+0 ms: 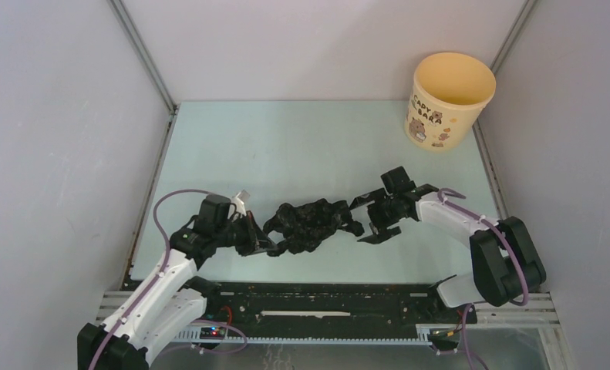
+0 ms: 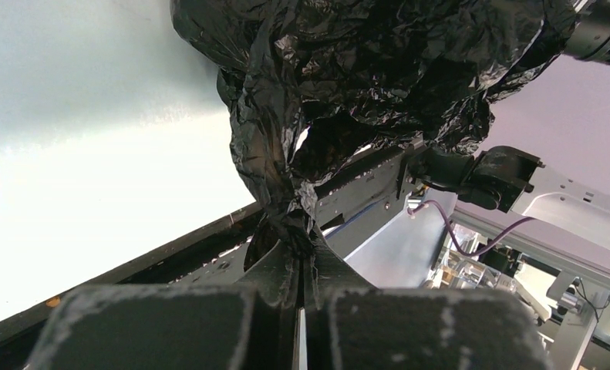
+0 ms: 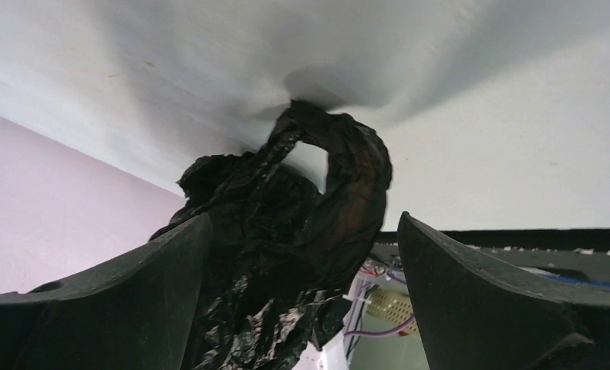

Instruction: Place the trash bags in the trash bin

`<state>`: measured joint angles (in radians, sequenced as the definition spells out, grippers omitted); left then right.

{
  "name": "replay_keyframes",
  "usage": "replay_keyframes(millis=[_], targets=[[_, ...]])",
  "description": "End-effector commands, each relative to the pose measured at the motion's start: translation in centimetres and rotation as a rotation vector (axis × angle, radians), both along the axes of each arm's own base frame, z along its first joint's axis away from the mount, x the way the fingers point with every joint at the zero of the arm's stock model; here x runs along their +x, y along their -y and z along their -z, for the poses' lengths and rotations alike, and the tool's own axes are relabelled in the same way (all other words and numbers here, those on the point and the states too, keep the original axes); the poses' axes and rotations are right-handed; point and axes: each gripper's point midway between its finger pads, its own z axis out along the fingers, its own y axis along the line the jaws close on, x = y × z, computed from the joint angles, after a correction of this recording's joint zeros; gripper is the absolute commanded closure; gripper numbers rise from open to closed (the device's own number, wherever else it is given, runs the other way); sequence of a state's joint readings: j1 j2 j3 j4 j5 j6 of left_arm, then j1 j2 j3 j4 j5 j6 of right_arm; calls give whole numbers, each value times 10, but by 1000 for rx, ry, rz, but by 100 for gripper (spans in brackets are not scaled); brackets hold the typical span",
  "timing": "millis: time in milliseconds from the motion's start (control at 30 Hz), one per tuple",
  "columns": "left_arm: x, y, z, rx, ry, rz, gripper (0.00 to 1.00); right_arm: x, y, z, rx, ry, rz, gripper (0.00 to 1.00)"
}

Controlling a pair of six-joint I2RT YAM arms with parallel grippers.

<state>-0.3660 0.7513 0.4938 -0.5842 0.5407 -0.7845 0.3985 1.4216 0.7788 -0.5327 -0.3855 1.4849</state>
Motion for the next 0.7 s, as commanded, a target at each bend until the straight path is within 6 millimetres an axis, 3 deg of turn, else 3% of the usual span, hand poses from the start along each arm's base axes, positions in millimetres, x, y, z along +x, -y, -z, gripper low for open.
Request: replay_keyframes(millis=[0, 67, 100, 167, 200, 233, 300, 367, 433, 500, 567, 600, 633, 667], targets=[[2, -2, -1, 9, 39, 2, 100, -2, -11, 5, 44, -99, 163, 2], [3, -3, -1, 13, 44, 2, 100, 0, -6, 11, 31, -102, 213, 10], [4, -3, -2, 18, 47, 0, 100, 5, -1, 14, 7, -81, 234, 22], [12, -4, -9, 23, 73, -20, 100, 23, 8, 14, -19, 4, 245, 56], [22, -3, -20, 11, 98, -40, 100, 37, 10, 9, -3, 69, 227, 75], [37, -3, -34, -9, 125, -76, 100, 56, 10, -3, 11, 177, 168, 84], [73, -3, -78, -69, 205, -142, 100, 102, 8, -55, 24, 425, 48, 96], [117, -7, -136, -114, 310, -225, 100, 136, 14, -119, -60, 662, -90, 100], [157, -14, -205, -141, 437, -302, 100, 158, 14, -207, -147, 976, -220, 100], [175, -10, -289, -130, 637, -274, 100, 151, 5, -304, -220, 1347, -348, 100], [169, -8, -364, -11, 842, -234, 100, 116, -10, -378, -242, 1661, -475, 100], [162, -9, -389, 34, 915, -228, 100, 97, -16, -400, -252, 1769, -540, 100], [156, -7, -401, 44, 957, -215, 100, 84, -20, -409, -288, 1824, -583, 100], [158, -5, -385, 53, 923, -208, 100, 73, -25, -406, -337, 1838, -625, 100]])
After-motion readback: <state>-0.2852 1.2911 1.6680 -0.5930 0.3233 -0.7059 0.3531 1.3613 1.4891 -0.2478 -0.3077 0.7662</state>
